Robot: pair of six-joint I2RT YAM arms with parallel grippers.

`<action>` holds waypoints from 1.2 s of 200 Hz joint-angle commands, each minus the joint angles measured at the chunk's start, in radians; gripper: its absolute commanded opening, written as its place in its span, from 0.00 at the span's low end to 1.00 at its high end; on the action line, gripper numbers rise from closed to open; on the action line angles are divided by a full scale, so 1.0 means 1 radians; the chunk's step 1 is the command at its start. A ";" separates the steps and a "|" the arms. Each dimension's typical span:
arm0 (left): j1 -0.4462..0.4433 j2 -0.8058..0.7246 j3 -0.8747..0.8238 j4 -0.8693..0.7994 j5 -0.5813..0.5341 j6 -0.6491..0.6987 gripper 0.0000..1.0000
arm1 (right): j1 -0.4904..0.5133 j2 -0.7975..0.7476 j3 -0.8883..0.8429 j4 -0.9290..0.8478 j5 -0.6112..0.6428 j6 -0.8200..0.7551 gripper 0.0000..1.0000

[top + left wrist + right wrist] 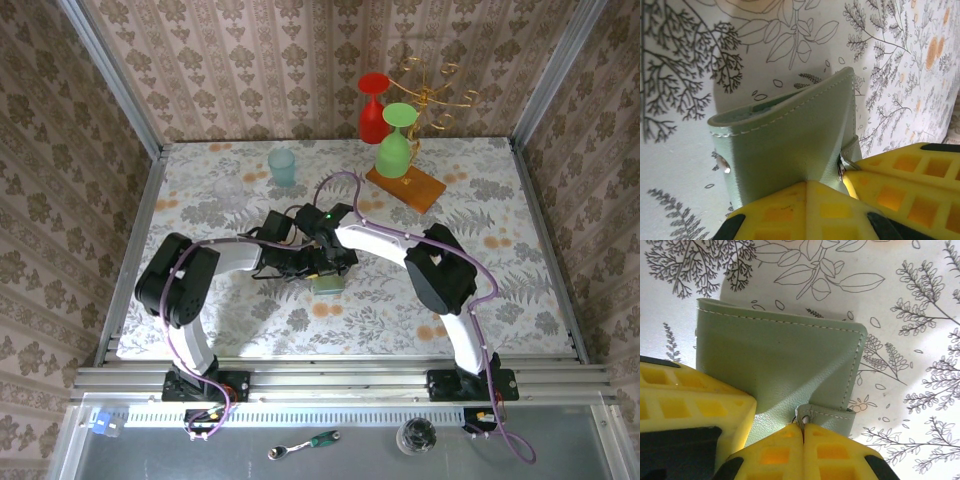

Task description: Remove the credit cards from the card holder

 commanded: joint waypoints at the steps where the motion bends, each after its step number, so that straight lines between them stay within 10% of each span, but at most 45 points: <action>1: -0.001 0.114 -0.056 -0.146 -0.184 0.023 0.00 | 0.005 0.060 -0.003 -0.145 0.198 -0.024 0.00; 113: 0.008 0.103 -0.068 -0.153 -0.200 0.031 0.00 | 0.025 0.005 -0.002 -0.144 0.252 -0.017 0.00; 240: -0.030 -0.031 -0.003 -0.107 -0.150 -0.031 0.07 | -0.121 -0.190 -0.243 0.177 -0.137 0.050 0.24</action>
